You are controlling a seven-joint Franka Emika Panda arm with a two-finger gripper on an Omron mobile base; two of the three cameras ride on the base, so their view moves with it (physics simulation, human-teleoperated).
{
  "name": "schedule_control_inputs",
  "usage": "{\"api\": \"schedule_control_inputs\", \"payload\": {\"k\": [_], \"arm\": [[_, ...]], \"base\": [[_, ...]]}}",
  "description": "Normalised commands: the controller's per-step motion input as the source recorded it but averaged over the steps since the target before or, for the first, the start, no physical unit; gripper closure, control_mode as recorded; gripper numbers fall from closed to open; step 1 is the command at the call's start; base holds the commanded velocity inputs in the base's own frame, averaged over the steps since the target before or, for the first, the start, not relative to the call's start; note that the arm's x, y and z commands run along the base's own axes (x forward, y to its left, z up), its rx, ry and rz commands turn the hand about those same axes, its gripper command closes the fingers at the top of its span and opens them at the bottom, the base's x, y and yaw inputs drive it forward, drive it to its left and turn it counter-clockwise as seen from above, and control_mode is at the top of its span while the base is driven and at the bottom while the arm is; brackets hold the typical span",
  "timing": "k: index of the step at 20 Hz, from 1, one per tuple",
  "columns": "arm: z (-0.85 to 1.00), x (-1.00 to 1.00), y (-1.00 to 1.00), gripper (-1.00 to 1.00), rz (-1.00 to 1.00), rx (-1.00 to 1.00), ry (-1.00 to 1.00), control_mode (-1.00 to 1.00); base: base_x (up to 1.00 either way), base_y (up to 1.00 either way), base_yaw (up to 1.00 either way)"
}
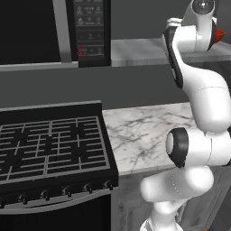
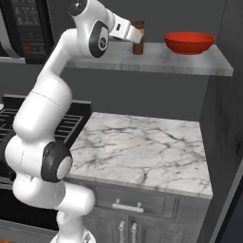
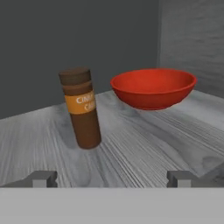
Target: Take the cinnamon bottle from the cabinet and place it on the dining table, next to the plate with the cupcake. Then take the chocolate from the dining counter and place it on the cupcake plate.
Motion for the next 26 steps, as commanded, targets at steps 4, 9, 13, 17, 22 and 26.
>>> {"api": "schedule_control_inputs", "payload": {"k": [4,9,13,17,22,26], "arm": [[-0.05,0.62,-0.13,-1.00,0.12,0.00,-0.03,-1.00],[-0.02,0.36,0.00,-1.00,0.16,0.00,-0.03,-1.00],[-0.04,0.31,-0.01,-1.00,0.01,-0.02,-0.02,-1.00],[-0.05,0.32,0.00,-1.00,0.00,-0.01,0.00,-1.00],[-0.13,0.37,0.05,-1.00,0.00,-0.03,0.00,-1.00],[-0.02,0.17,0.00,-1.00,0.00,0.00,0.00,-1.00]], "base": [[0.00,0.00,0.00],[0.00,0.00,0.00],[0.00,0.00,0.00],[0.00,0.00,0.00],[0.00,0.00,0.00],[0.00,0.00,0.00]]}}
